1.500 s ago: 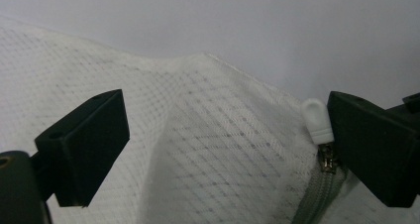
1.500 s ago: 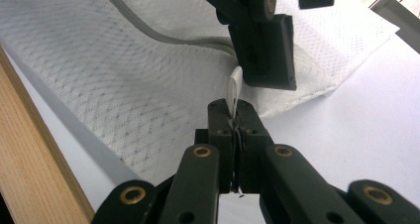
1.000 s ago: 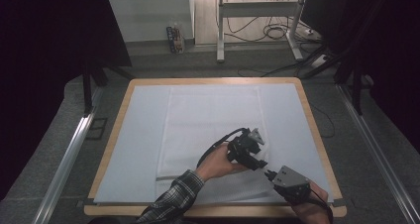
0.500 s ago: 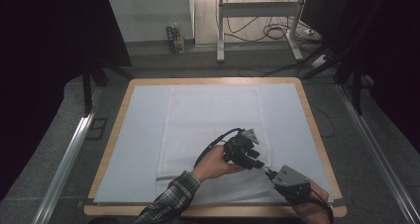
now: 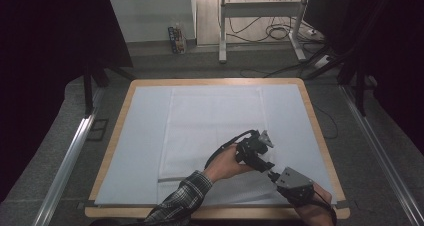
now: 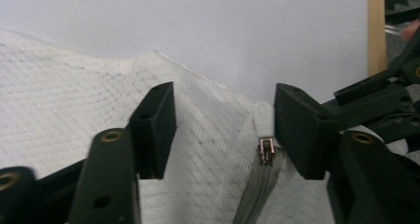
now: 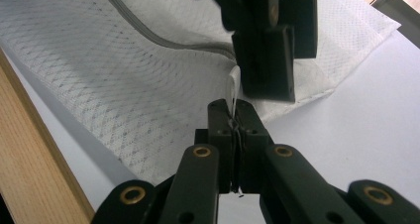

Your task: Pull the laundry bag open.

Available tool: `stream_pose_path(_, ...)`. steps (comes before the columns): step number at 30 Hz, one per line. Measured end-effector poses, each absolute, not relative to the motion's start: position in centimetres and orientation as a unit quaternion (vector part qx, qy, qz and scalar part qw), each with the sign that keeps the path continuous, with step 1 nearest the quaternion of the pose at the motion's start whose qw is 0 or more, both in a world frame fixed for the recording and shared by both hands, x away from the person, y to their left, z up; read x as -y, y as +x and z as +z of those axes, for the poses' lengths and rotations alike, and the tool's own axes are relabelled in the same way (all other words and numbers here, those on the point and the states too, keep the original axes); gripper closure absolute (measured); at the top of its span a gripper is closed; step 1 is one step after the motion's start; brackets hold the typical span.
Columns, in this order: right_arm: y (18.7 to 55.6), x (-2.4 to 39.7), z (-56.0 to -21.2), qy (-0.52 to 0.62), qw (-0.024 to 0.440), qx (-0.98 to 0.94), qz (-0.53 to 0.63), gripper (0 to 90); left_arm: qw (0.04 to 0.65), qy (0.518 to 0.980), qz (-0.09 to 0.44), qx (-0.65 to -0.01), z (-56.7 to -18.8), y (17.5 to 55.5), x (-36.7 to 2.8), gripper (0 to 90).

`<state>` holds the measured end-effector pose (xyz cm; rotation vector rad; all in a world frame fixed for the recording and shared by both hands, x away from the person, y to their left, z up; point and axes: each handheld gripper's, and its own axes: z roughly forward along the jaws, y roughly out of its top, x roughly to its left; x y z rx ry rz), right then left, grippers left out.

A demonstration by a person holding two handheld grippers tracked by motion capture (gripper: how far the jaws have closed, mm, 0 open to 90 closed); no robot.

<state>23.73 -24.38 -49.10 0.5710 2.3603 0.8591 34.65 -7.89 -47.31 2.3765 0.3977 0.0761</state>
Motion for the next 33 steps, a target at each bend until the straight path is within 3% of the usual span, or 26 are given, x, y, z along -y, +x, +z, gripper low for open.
stream_pose_path(10, 23.8, 24.4, -49.1, 0.213, 0.278, -0.881, 0.318, 86.3, 0.365, 0.916, -0.013, -0.168, -47.0, 35.2, 5.9, 59.5)
stream_pose_path(26, 23.8, 24.4, -49.1, 0.213, 0.281, -0.880, 0.318, 86.2, 0.376, 0.912, -0.047, -0.157, -47.7, 34.5, 4.3, 58.8)
stream_pose_path(33, 23.7, 24.4, -49.1, 0.213, 0.281, -0.880, 0.319, 86.2, 0.377, 0.911, -0.061, -0.152, -48.2, 34.2, 4.2, 68.1)
